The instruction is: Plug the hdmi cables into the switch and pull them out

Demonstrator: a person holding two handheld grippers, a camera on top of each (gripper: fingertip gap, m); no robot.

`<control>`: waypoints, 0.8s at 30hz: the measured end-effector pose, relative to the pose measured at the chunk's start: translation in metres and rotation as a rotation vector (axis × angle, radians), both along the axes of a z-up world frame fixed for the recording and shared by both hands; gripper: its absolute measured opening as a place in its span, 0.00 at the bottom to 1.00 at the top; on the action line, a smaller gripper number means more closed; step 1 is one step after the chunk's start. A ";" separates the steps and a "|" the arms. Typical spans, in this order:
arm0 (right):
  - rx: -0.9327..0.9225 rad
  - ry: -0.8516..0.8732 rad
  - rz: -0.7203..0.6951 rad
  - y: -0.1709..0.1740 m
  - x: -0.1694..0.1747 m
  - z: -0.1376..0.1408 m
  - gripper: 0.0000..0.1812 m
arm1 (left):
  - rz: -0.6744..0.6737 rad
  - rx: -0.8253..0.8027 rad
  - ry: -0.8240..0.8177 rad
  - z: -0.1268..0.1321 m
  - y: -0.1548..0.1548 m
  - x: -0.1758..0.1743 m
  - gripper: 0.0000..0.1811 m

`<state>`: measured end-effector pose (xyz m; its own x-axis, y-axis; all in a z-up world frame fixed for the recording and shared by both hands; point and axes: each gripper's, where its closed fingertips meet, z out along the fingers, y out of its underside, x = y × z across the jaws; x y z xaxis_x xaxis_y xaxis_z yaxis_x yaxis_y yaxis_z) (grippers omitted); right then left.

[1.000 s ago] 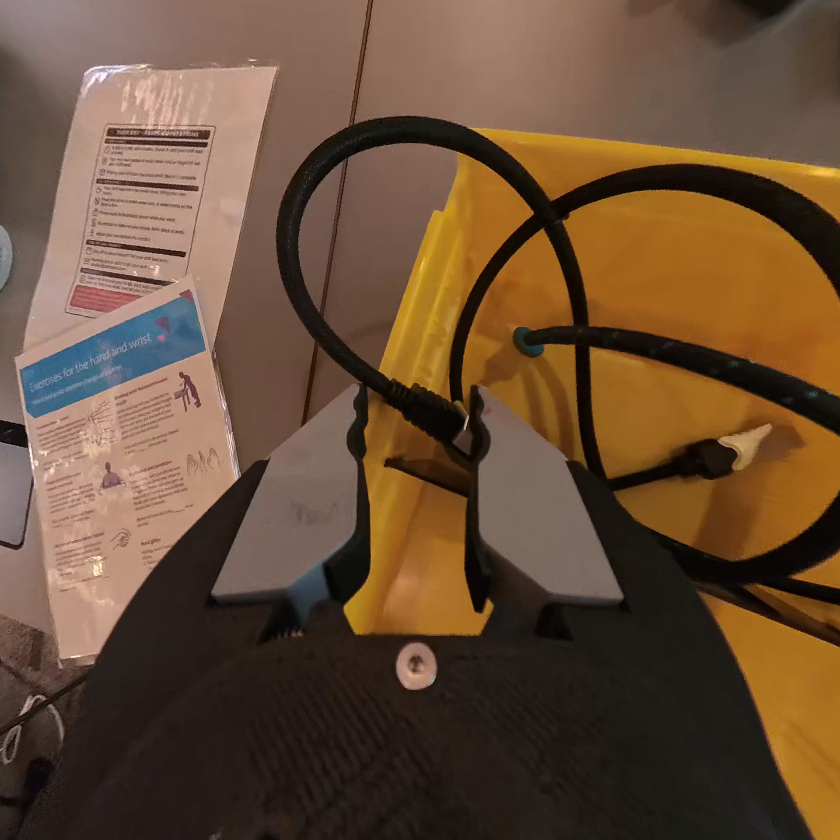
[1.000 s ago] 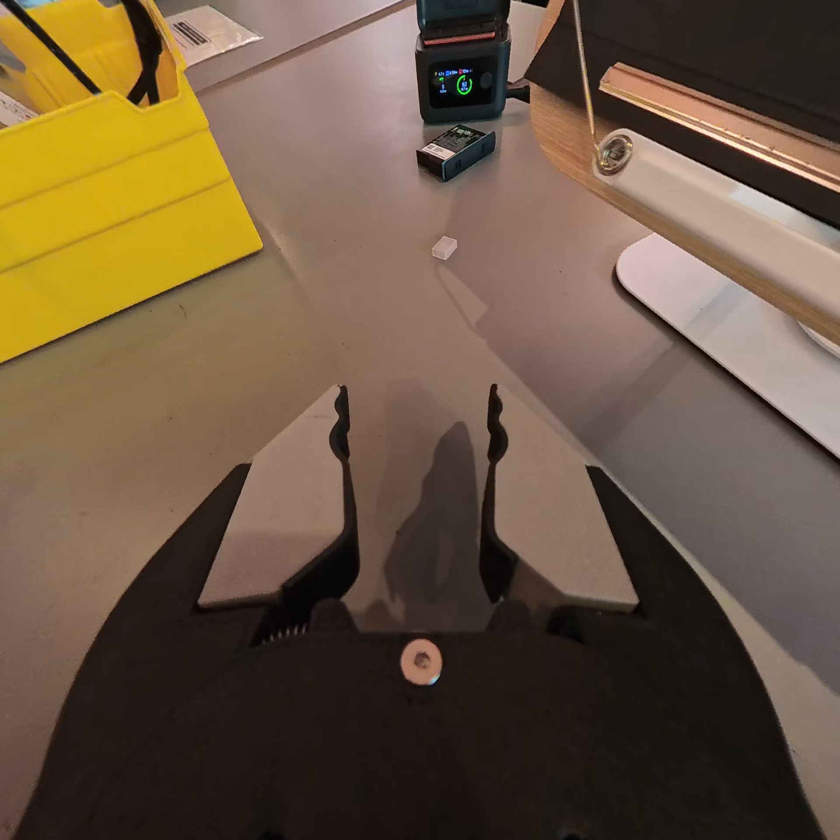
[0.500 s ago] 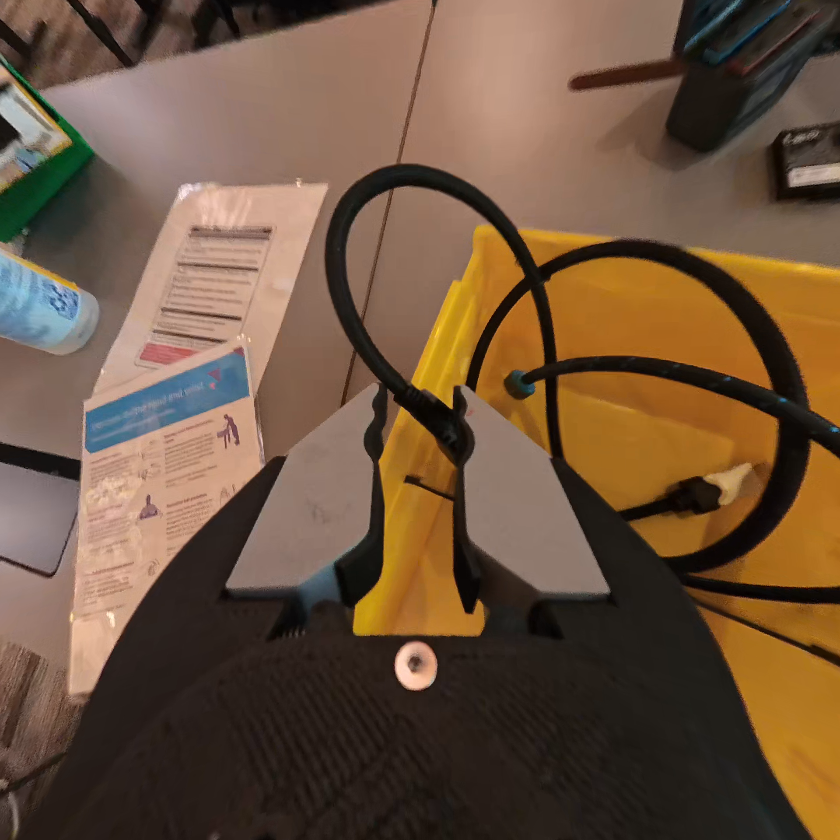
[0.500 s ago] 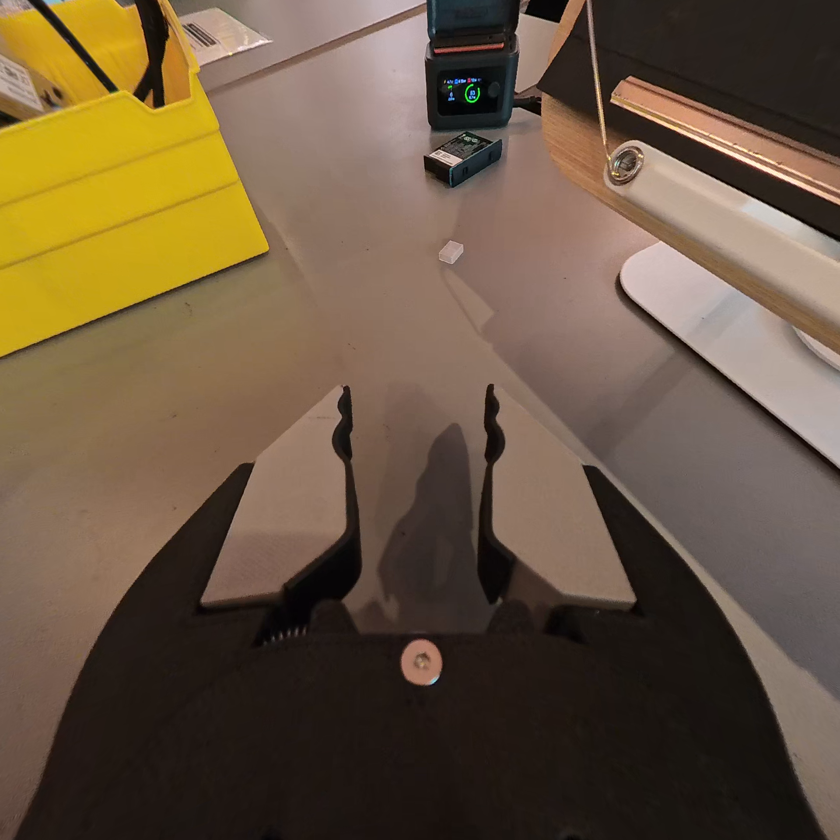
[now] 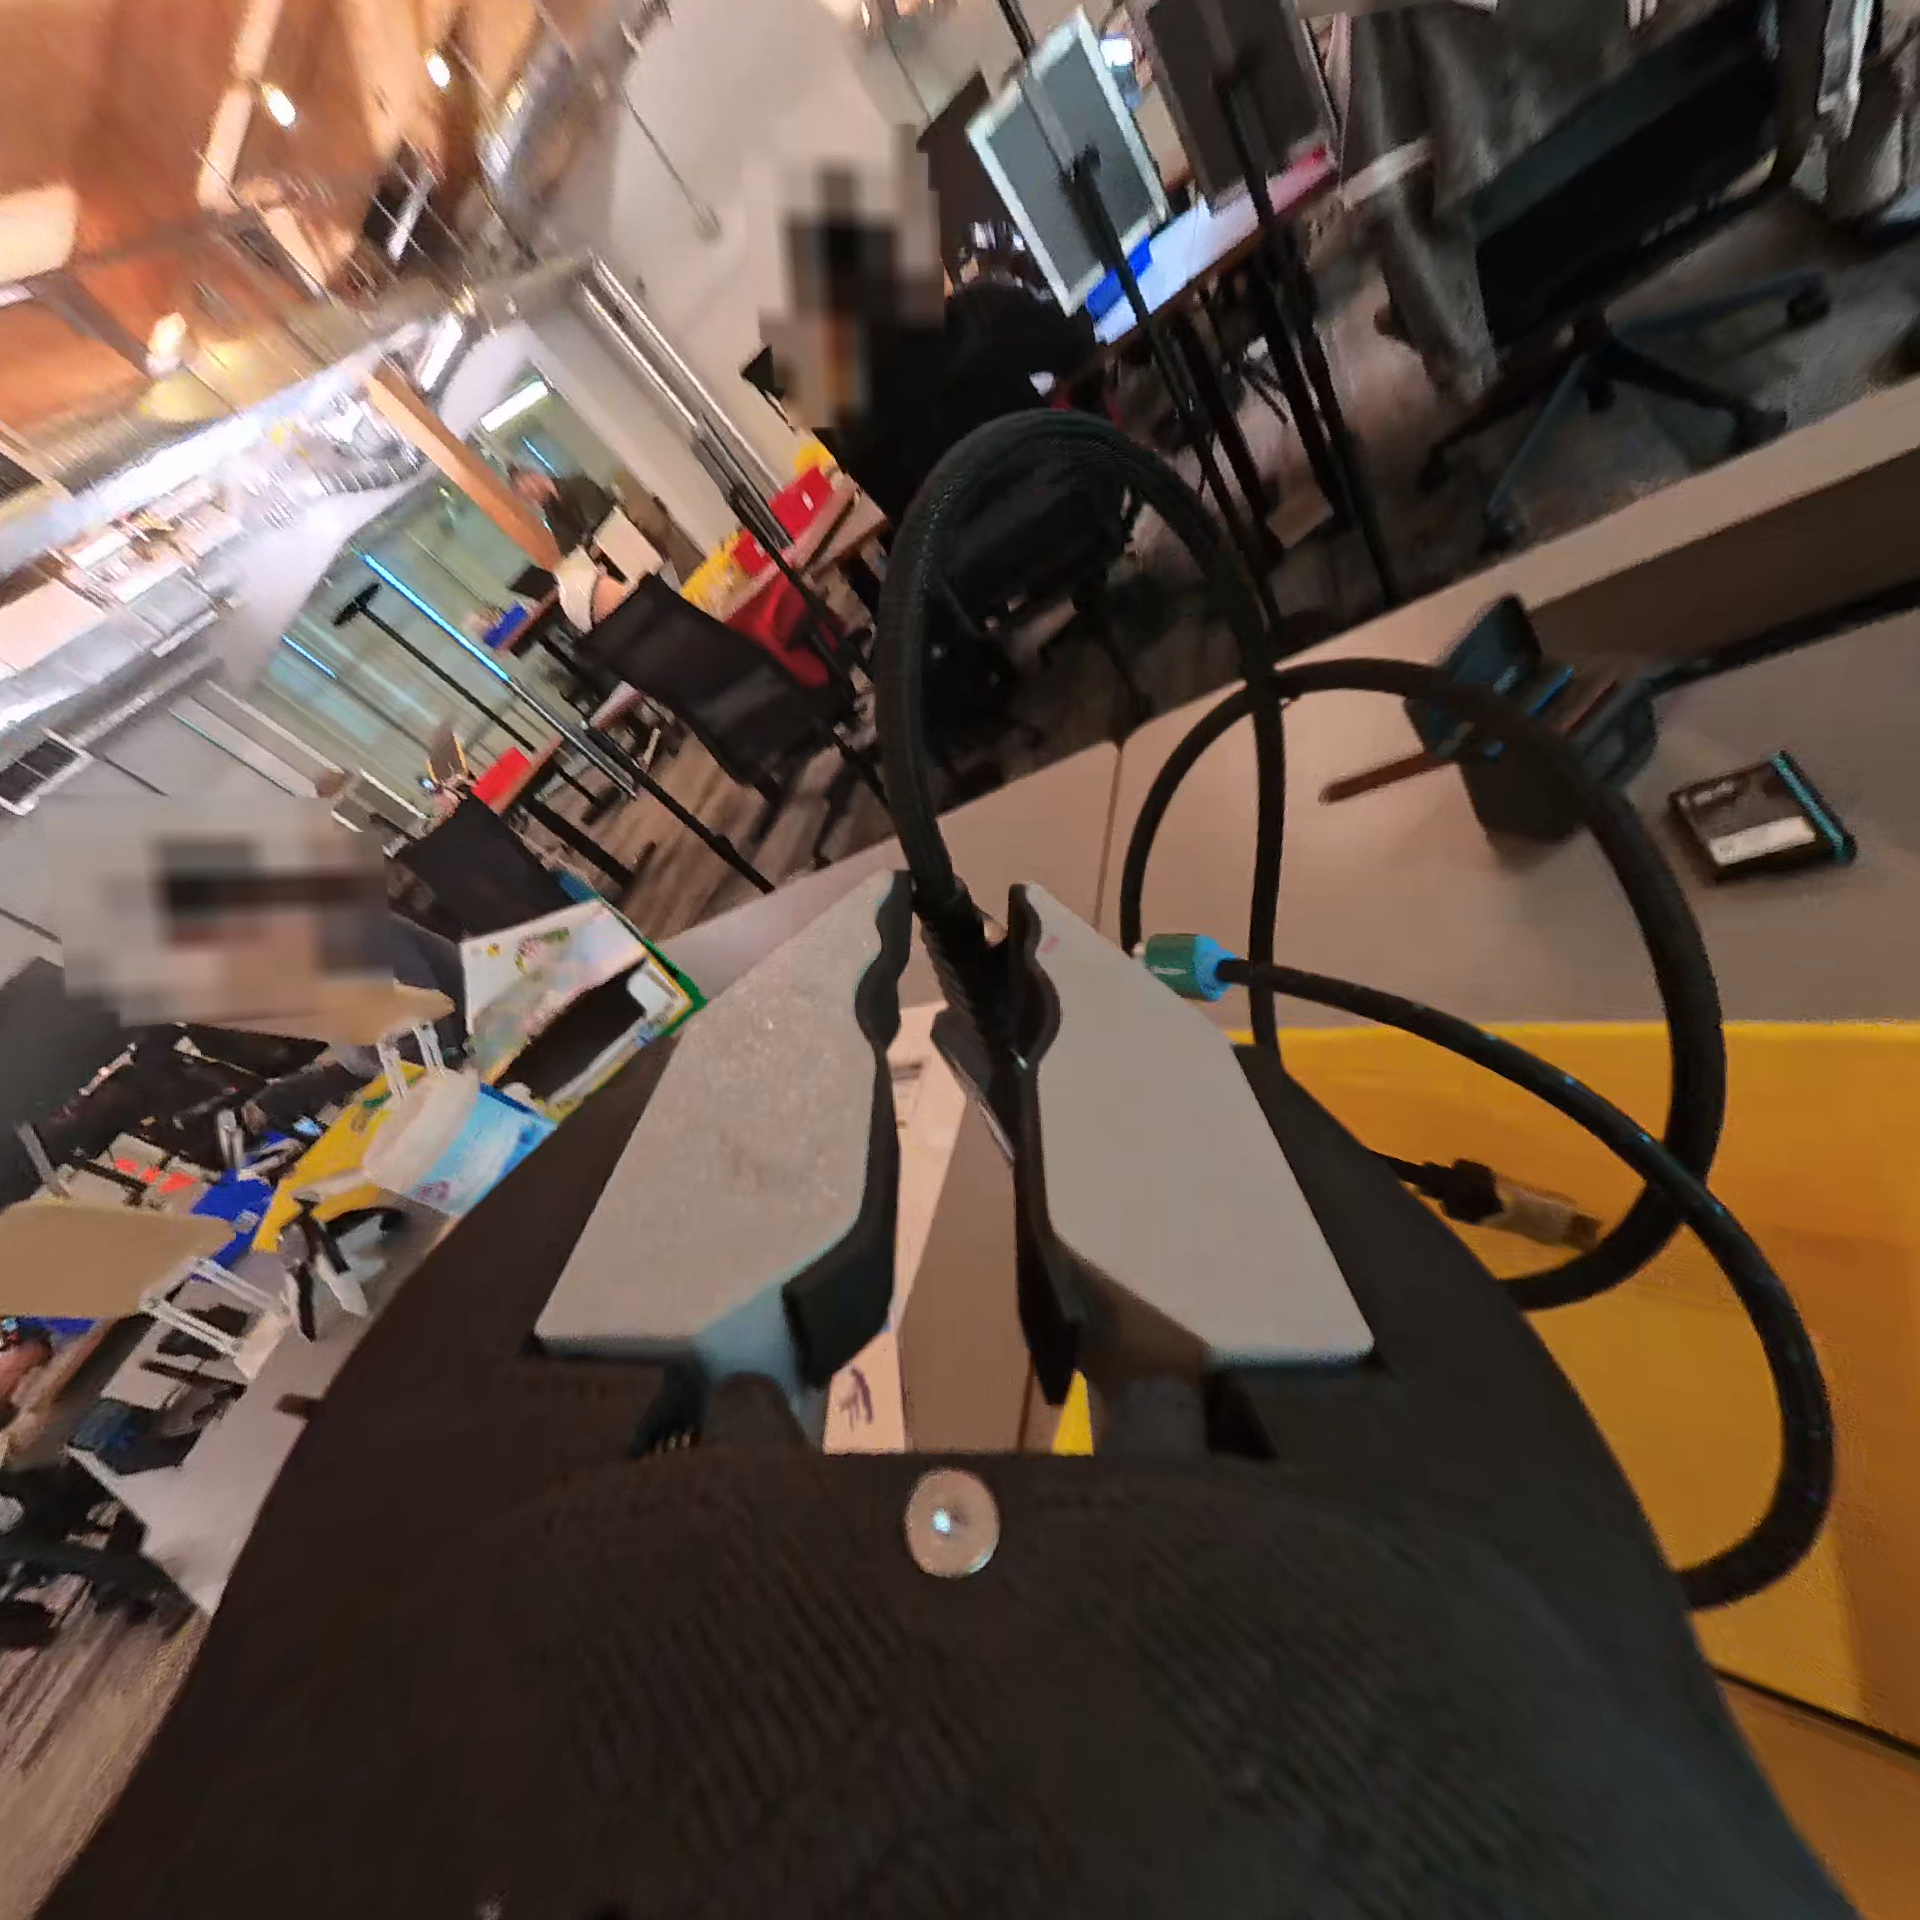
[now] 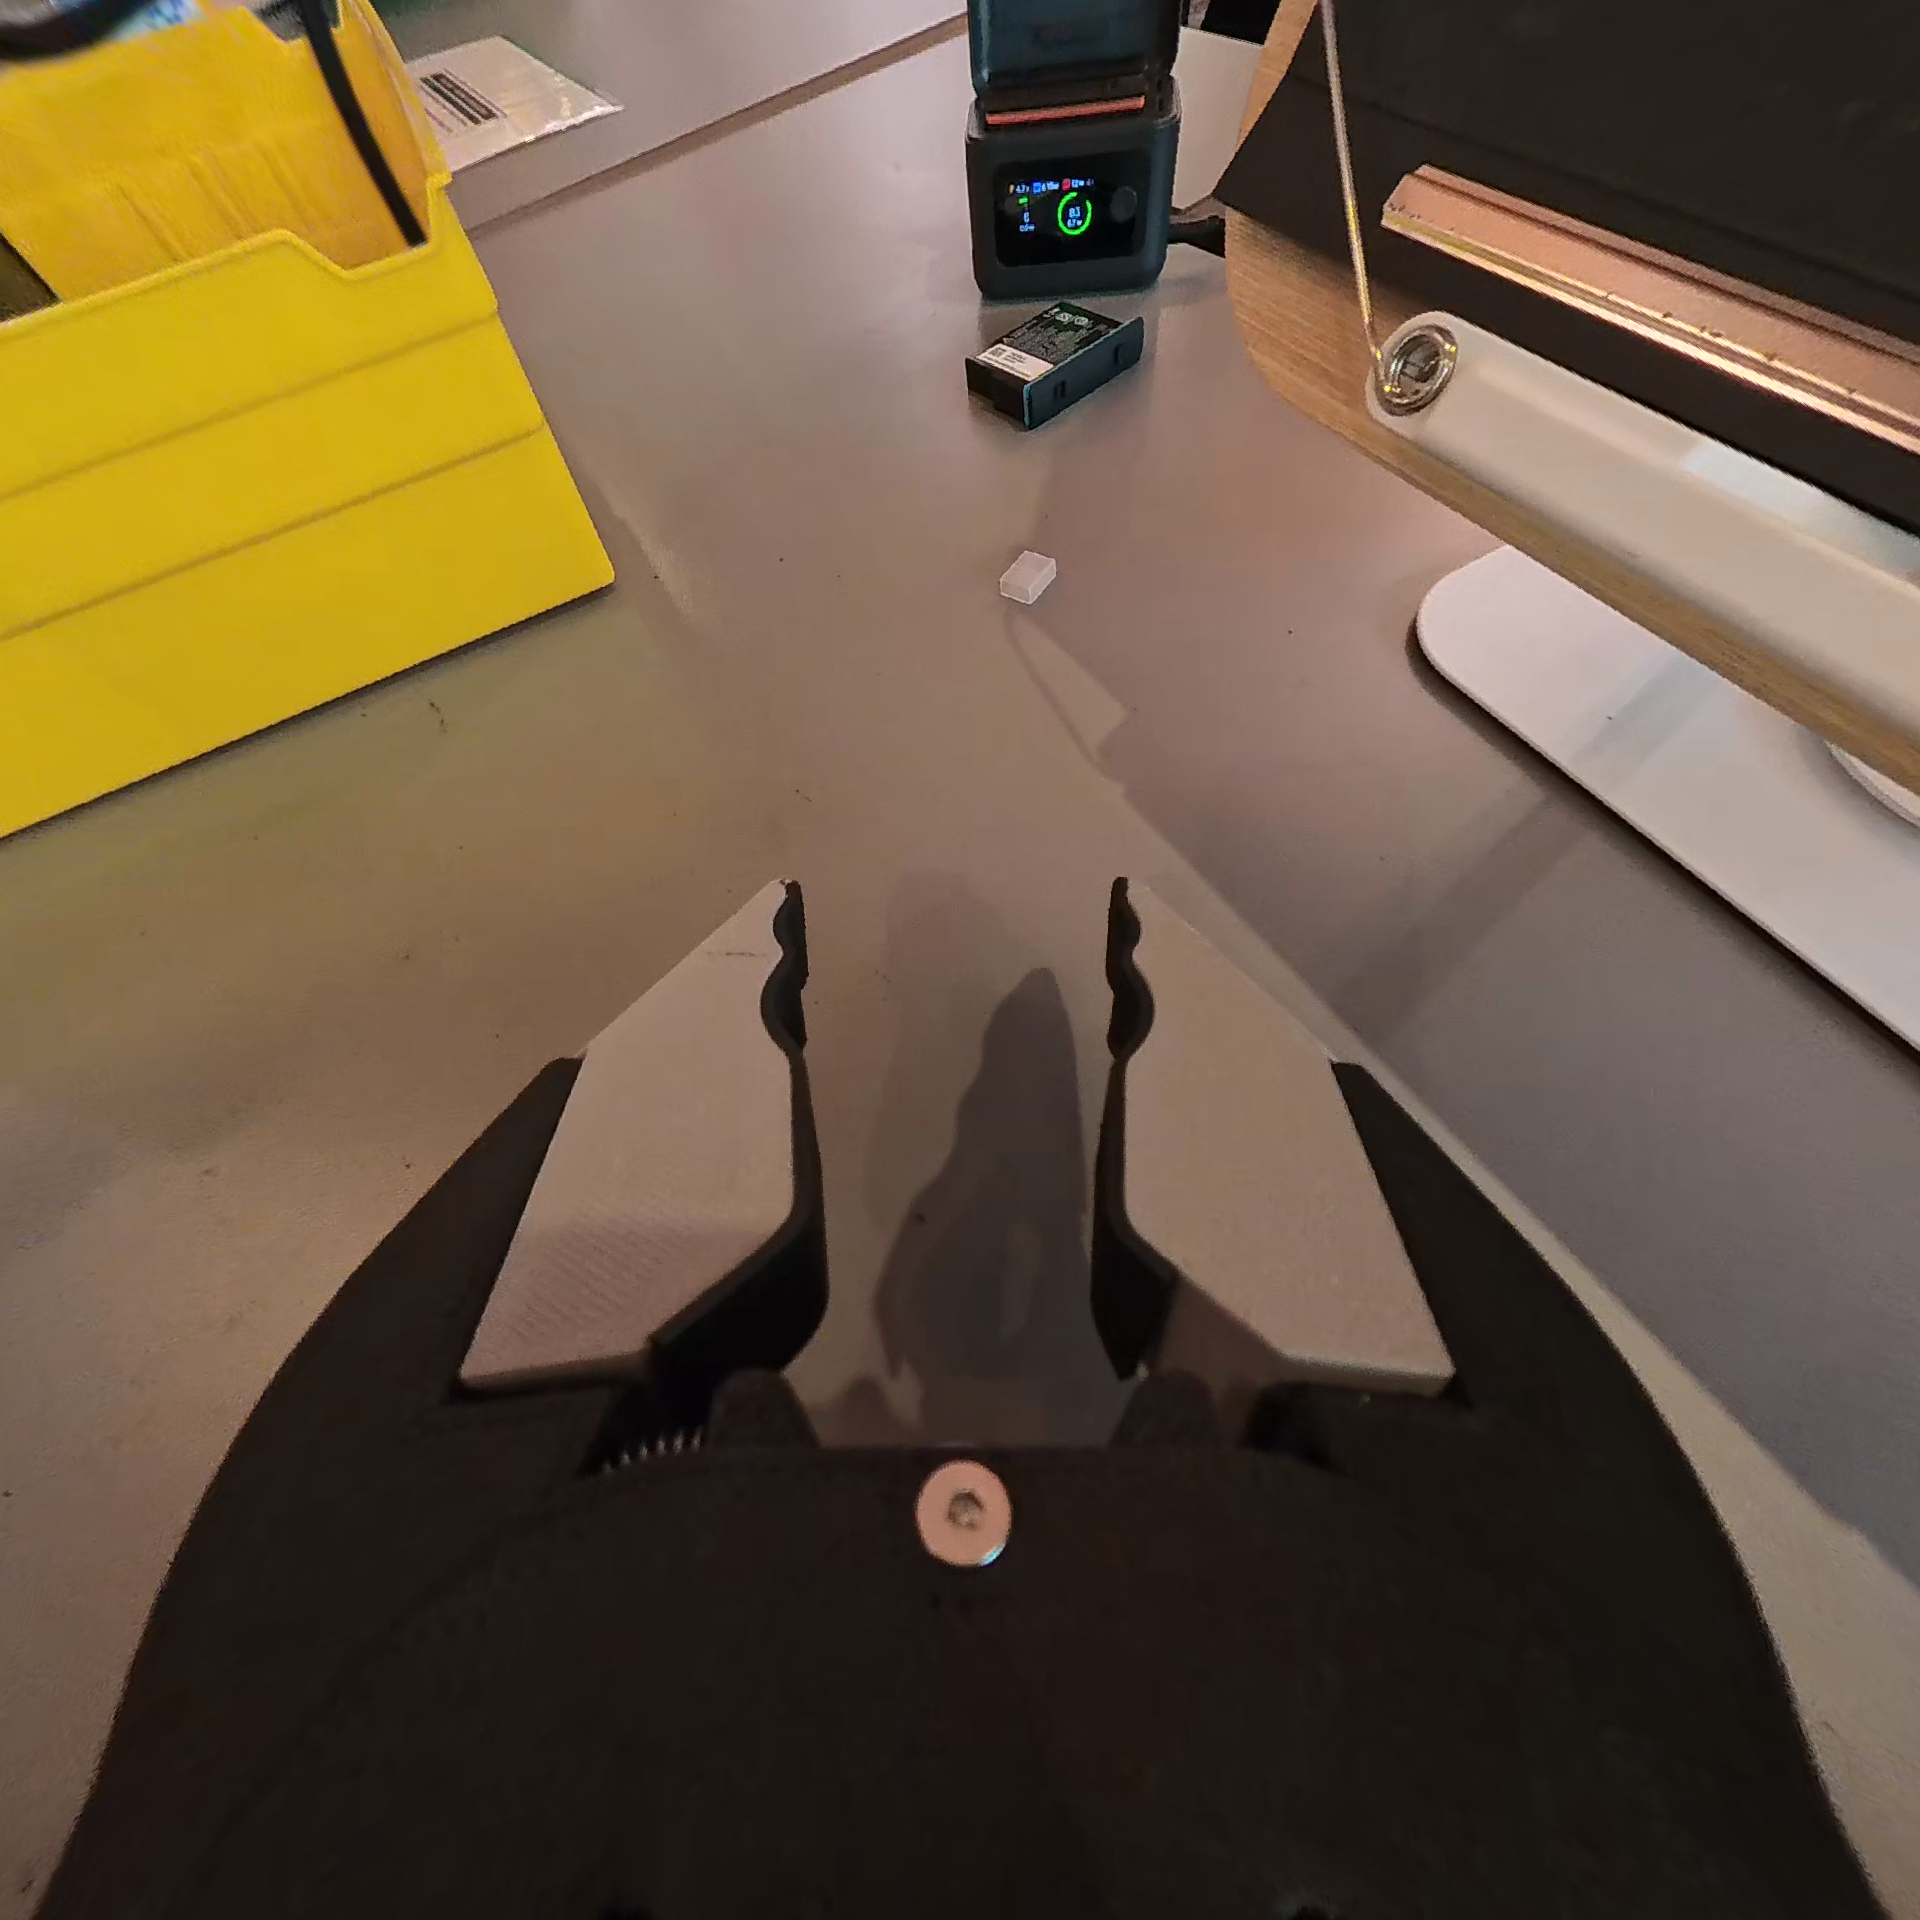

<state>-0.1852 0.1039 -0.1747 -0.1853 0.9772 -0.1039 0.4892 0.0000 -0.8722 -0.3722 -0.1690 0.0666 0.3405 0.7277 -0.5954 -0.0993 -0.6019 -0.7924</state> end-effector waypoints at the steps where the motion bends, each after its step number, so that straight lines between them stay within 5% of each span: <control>1: -0.003 -0.001 0.000 0.000 0.000 0.000 0.31 | -0.004 0.009 0.025 0.011 0.002 0.003 0.09; 11: -0.004 0.045 0.020 -0.002 0.000 0.008 0.30 | -0.104 0.091 0.160 0.098 0.019 0.038 0.09; 18: -0.036 0.245 0.111 -0.014 0.012 0.056 0.31 | -0.313 0.006 0.197 0.095 0.085 0.110 0.09; 24: -0.056 0.245 0.065 0.000 0.013 0.056 0.31 | -0.472 -0.063 0.320 0.104 0.143 0.176 0.09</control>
